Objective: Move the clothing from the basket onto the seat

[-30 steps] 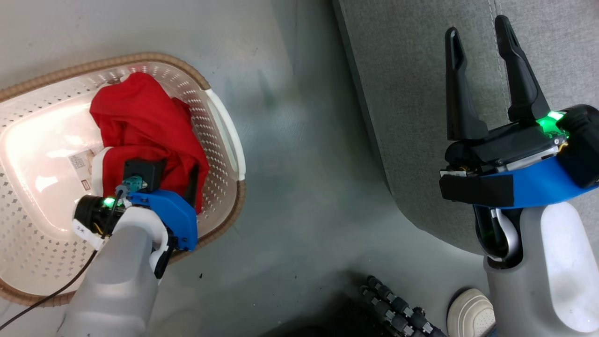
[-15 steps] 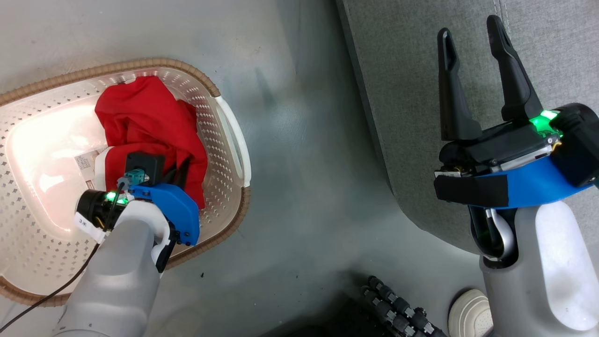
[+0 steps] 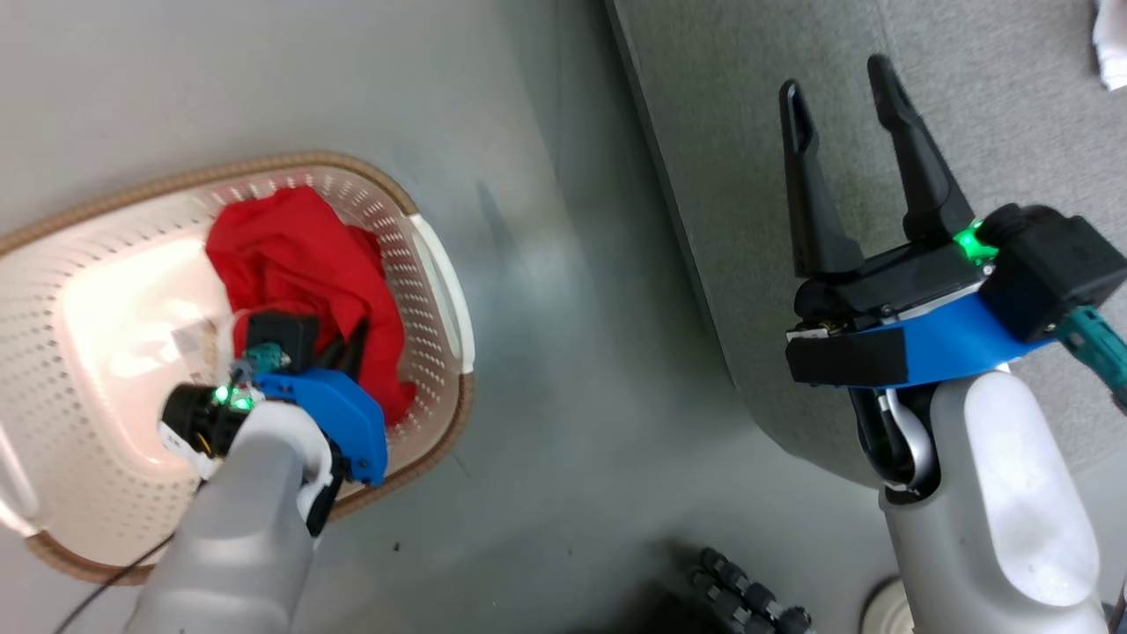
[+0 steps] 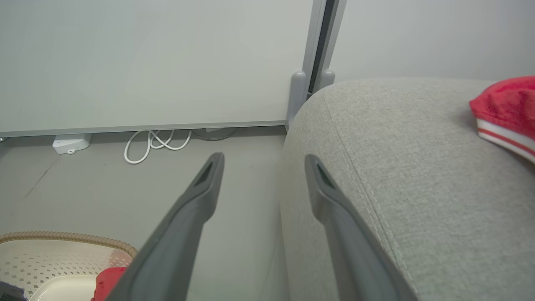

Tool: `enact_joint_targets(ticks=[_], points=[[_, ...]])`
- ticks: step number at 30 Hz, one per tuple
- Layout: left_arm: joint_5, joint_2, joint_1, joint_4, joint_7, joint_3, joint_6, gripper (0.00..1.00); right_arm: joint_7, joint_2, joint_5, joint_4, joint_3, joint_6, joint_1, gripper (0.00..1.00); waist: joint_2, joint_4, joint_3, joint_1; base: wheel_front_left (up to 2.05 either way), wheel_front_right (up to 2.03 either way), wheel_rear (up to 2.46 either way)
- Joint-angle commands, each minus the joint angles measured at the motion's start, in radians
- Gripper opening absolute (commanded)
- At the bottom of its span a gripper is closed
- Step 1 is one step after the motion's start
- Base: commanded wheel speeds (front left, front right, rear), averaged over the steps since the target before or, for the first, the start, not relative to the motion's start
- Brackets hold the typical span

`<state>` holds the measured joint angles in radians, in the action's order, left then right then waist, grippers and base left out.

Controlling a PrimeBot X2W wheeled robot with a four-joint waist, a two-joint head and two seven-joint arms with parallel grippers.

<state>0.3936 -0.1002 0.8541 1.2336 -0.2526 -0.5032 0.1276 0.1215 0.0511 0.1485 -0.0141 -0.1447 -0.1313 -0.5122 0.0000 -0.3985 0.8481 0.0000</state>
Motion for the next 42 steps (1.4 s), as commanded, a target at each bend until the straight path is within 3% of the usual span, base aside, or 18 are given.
enact_joint_targets(ticks=[1, 11, 20, 30, 42], points=[[0.011, 0.003, -0.022, -0.007, -0.006, -0.009, 0.004, 0.0, -0.005, -0.001, -0.012, 0.013, 0.0, 0.001, 0.012, 1.0, 0.0, 0.044, -0.086, 0.0, 0.0, 0.0, 0.0], [0.084, 0.045, -0.164, -0.14, -0.013, -0.13, 0.004, 0.0, -0.076, 0.0, -0.091, 0.092, 0.013, 0.001, 0.125, 1.0, 0.0, 0.193, -0.425, 0.0, 0.0, 0.0, 0.0], [0.15, 0.049, -0.222, -0.274, -0.013, -0.268, 0.004, 0.0, -0.136, 0.0, -0.102, 0.09, 0.043, 0.001, 0.246, 1.0, 0.0, 0.303, -0.646, 0.0, 0.0, 0.0, 0.0], [0.227, 0.048, -0.152, -0.395, -0.013, -0.376, 0.004, 0.0, -0.177, 0.006, -0.1, 0.082, 0.058, 0.001, 0.349, 1.0, 0.0, 0.37, -0.792, 0.0, 0.0, 0.0, 0.0], [0.323, 0.049, 0.002, -0.435, 0.011, -0.46, 0.004, 0.0, -0.198, 0.001, -0.079, 0.089, 0.015, 0.001, 0.407, 1.0, 0.0, 0.419, -0.864, 0.0, 0.0, 0.0, 0.0]])
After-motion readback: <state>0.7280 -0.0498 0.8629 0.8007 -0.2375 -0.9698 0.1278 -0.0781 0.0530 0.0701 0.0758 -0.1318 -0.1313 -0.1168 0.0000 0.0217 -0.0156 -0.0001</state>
